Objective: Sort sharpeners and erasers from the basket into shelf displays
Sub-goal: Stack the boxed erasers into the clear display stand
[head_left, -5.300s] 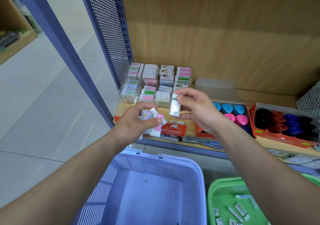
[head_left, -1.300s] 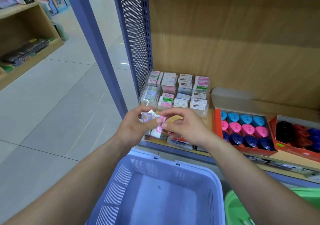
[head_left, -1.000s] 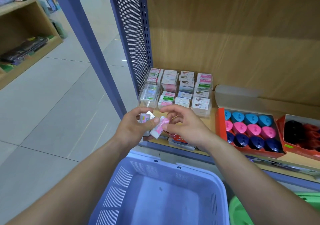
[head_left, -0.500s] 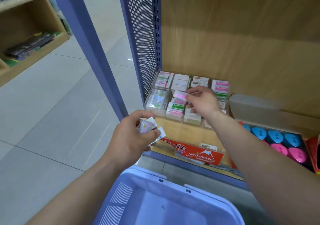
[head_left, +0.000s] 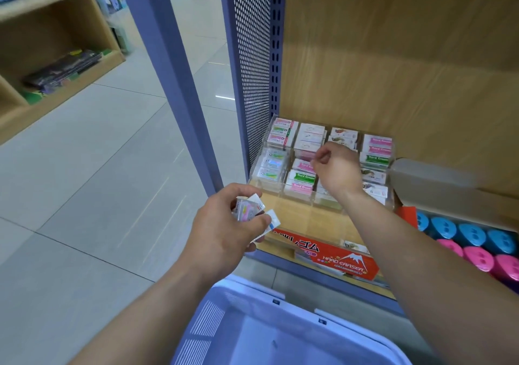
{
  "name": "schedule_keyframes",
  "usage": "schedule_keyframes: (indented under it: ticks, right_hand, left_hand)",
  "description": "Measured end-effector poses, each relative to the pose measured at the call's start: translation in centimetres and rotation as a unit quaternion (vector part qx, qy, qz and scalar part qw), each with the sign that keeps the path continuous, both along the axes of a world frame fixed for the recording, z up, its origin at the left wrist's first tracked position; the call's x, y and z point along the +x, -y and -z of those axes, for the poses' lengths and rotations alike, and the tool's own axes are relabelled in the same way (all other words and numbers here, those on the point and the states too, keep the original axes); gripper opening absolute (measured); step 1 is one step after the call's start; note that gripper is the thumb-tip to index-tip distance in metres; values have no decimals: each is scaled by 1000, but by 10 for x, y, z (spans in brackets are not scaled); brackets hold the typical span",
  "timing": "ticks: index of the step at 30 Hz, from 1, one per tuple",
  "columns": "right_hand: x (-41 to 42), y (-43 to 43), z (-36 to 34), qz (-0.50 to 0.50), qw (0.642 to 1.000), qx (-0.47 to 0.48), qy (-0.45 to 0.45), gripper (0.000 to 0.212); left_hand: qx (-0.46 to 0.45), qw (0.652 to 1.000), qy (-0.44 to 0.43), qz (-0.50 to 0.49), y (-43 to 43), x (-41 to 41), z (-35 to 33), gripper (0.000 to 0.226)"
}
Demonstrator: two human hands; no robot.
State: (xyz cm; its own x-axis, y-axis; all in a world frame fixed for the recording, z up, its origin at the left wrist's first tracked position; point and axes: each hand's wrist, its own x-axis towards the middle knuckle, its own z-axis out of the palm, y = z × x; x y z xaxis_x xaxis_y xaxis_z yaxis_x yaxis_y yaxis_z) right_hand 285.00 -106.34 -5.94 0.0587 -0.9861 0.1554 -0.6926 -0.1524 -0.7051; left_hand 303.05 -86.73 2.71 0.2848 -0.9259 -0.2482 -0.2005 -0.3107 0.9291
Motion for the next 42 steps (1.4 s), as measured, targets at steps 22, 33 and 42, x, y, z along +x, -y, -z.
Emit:
schedule_keyframes:
  ticks: [22,33,42]
  right_hand:
    - [-19,-135,-96,-230,918,206,248,21]
    - [-37,-166,-103,-193,883,273,329,25]
    - [-48,-164,-98,-142,865,294,381,16]
  left_hand:
    - [-16,996,-88,-8,-9,-13,-20,35]
    - [-47,993,-103,33,-23,-32,-31,32]
    - [-16,994,-99,35,-23,-39,-33,34]
